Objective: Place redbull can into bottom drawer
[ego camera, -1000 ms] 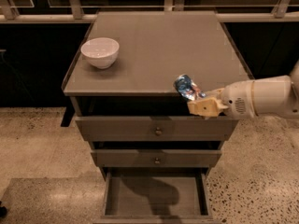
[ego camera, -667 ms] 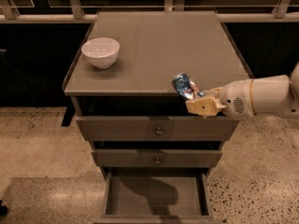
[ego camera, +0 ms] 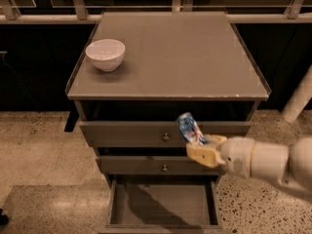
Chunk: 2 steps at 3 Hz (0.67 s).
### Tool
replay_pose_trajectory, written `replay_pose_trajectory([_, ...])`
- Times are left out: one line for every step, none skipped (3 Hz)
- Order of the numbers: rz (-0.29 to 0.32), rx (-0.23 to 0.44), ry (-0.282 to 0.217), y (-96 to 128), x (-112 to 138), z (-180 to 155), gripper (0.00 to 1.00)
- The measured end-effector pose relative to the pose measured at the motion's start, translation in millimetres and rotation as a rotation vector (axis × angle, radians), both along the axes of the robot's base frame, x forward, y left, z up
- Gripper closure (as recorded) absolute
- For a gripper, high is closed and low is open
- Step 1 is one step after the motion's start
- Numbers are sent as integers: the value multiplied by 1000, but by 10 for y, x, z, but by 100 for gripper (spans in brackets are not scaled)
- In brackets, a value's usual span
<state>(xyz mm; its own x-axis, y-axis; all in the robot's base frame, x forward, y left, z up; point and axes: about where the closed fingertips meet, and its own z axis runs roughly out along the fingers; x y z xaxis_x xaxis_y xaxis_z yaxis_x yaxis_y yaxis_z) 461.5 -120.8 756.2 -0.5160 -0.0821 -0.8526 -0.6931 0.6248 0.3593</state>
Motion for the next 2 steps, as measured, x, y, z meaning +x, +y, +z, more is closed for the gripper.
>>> replay_pose_trajectory([-99, 103, 100, -106, -375, -877, 100])
replay_pose_trajectory([-99, 103, 100, -106, -375, -876, 100])
